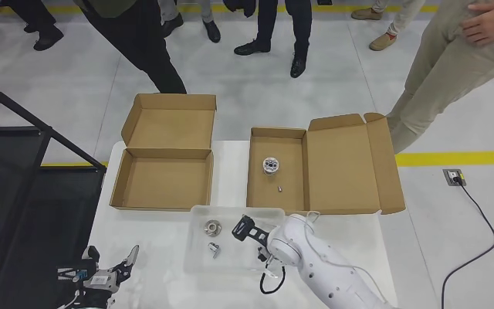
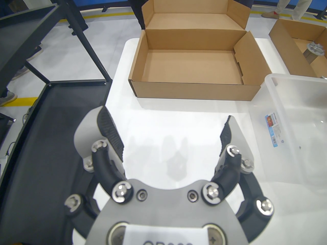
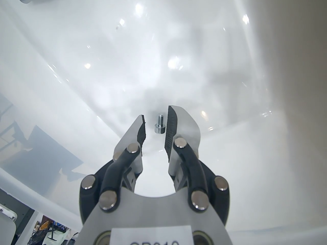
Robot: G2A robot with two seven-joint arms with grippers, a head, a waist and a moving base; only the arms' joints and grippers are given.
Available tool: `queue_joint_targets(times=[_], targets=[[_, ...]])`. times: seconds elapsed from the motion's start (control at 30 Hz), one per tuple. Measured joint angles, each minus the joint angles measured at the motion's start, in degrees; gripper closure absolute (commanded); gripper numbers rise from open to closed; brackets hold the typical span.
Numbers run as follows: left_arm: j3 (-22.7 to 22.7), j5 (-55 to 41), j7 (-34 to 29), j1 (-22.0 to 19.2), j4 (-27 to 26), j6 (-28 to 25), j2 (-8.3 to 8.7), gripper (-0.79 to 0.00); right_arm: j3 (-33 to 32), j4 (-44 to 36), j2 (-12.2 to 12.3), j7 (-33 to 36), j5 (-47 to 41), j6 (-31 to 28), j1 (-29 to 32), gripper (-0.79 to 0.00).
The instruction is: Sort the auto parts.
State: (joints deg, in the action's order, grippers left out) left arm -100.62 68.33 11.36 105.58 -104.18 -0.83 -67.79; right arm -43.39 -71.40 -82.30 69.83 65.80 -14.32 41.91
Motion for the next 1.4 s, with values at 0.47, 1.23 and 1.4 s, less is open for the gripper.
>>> queue_joint_targets(times=[0.47, 1.23, 1.4], targets=[[0.00, 0.00, 0.00, 0.00, 0.00, 0.00, 0.00, -0.785, 1.44, 2.70, -0.91, 0.17, 1.92, 1.32, -0.95, -0.015], [0.00, 0.00, 0.00, 0.00, 0.00, 0.00, 0.00, -0.785, -10.00, -12.18, 1.87, -5.75, -4.10, -5.65, 3.85, 0.000], [0.00, 0.00, 0.00, 0.00, 0.00, 0.00, 0.00, -0.785, -14.63, -15.87, 2.56, -12.54, -6.99, -4.99, 5.64, 0.000]])
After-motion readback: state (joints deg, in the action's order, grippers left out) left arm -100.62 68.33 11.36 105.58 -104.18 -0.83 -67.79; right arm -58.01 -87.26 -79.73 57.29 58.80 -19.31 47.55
